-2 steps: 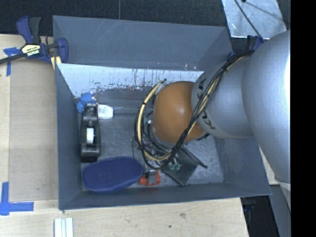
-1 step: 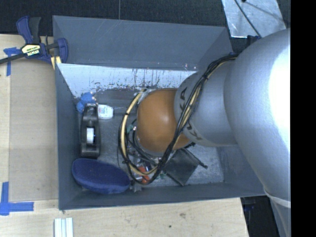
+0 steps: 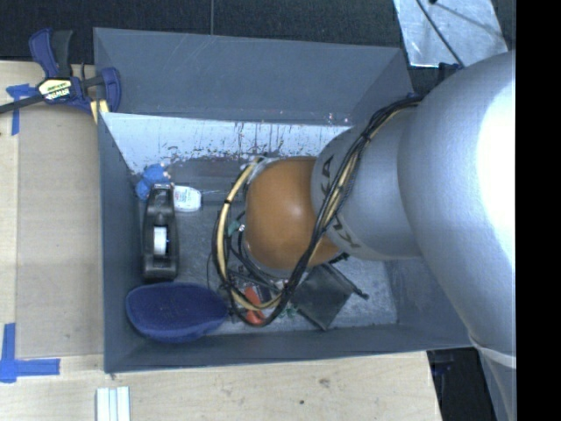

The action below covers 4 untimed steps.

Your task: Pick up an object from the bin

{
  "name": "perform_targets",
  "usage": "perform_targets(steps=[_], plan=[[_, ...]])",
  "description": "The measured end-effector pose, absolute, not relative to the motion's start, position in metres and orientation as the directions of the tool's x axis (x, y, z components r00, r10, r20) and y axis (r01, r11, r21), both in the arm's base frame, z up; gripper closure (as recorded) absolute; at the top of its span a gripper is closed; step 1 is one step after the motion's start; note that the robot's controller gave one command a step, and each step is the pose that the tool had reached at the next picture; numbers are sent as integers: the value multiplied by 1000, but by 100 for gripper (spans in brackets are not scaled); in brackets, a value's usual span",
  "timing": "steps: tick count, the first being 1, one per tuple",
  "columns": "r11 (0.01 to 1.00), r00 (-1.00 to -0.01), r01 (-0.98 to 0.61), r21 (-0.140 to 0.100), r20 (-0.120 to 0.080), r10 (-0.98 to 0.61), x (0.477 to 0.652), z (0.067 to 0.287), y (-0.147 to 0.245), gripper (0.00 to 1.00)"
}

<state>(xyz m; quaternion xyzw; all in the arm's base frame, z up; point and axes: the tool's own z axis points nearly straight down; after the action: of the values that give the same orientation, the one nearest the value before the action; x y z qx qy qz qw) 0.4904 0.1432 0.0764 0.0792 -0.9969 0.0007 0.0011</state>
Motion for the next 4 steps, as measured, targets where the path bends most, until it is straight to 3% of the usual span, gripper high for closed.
perform_targets(steps=[1,2,3,4], plan=[[984,-984,-176,0,-11,-176,501,167,140,100],[930,-930,-369,-3,-6,-369,488,202,73,100],[995,-995,-104,3,-4,-104,486,173,190,100],[995,-995,-100,1,-5,-100,487,174,186,0]])
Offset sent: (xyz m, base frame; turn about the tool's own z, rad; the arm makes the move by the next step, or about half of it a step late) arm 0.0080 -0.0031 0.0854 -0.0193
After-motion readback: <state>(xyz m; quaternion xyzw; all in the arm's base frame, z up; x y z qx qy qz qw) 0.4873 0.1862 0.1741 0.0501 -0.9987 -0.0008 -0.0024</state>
